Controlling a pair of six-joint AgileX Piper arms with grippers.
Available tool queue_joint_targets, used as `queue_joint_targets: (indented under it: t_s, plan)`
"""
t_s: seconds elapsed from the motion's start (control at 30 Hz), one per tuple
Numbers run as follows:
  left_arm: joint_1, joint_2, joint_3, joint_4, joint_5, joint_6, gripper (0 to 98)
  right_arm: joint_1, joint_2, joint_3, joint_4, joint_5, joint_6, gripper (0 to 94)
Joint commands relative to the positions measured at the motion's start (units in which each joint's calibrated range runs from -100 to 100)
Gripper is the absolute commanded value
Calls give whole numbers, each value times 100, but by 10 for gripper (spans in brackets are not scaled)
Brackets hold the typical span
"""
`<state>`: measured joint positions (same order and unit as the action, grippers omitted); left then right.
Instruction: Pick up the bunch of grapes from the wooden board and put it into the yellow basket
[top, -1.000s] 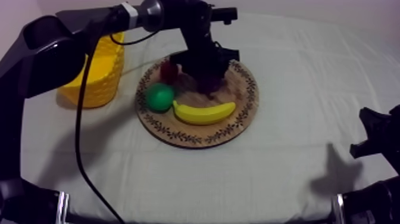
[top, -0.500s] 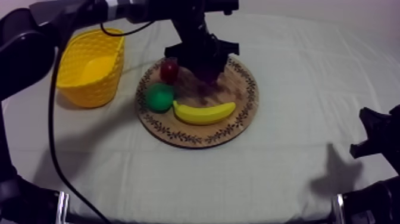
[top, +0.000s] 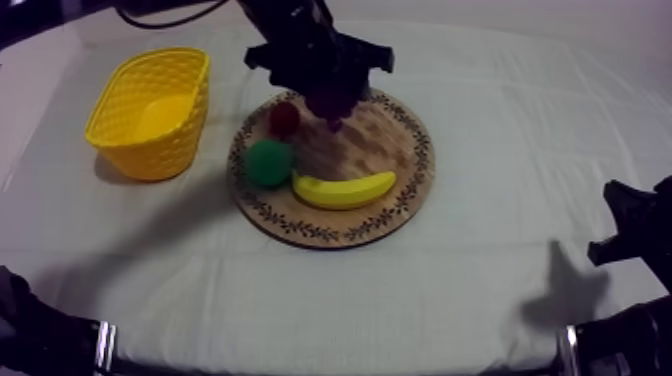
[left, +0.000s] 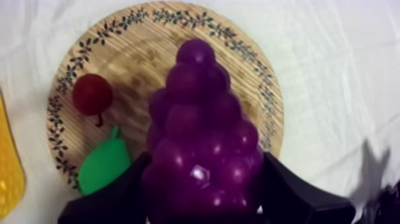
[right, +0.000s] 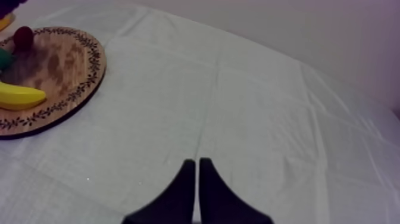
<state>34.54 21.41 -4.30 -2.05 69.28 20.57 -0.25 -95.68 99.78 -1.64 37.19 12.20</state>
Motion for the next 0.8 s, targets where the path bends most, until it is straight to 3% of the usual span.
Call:
queue_joint_targets:
  t_s: [0.0, 0.33, 0.57, 0.77]
  plan:
    - [45, -543, 368, -56, -30, -69, 303, 2, 0, -1, 0, -1, -1, 5]
    - [409, -1897, 1776, -458, -85, -197, 309, 2, 0, -1, 0, -1, -1, 5]
    - [378, -2647, 2703, -445, -254, -110, 304, 2, 0, -1, 0, -1, -1, 5]
    - [70, -3132, 3001, -355, -308, -194, 304, 2, 0, -1, 0, -1, -1, 5]
